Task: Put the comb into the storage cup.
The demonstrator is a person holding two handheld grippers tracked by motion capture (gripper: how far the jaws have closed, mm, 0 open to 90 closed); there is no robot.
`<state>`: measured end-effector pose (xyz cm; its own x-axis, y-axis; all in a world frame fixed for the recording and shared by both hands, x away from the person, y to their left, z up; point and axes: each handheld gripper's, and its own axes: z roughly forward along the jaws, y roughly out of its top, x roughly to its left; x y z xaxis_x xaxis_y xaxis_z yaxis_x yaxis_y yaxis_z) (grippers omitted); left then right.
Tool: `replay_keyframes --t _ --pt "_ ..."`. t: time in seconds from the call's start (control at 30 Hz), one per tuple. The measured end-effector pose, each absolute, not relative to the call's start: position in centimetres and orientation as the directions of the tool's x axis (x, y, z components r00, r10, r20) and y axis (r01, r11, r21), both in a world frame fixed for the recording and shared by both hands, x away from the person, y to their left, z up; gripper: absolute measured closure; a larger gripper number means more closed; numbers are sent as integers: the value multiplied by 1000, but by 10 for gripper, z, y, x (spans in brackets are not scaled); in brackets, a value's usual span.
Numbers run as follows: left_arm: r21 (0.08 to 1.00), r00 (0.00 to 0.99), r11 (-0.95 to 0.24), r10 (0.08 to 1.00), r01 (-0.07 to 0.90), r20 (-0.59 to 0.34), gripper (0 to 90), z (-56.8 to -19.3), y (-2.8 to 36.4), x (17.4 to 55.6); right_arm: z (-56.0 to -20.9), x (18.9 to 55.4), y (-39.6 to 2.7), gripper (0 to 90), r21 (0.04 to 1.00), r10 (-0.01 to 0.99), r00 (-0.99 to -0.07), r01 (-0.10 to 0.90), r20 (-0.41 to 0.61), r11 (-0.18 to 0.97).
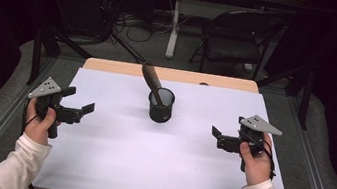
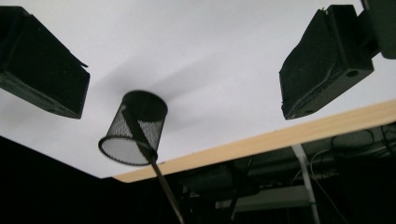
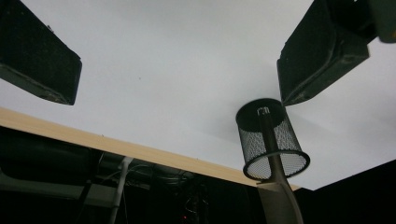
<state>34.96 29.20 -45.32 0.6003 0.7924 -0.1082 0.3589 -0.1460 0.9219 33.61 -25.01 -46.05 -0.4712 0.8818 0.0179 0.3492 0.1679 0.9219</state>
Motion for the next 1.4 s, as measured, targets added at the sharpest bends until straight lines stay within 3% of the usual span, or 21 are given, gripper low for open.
replay_keyframes --t 0.47,0.8,1.4 --pt "919 580 -120 804 375 -131 21 -490 306 330 -503 317 -274 0 916 920 -392 372 10 148" --pt "925 587 -108 798 365 -139 21 -517 305 321 -521 309 -281 0 914 929 -370 373 -14 162" --pt "940 583 -99 804 328 -119 23 -535 308 315 -542 307 -287 0 905 931 -363 406 32 128"
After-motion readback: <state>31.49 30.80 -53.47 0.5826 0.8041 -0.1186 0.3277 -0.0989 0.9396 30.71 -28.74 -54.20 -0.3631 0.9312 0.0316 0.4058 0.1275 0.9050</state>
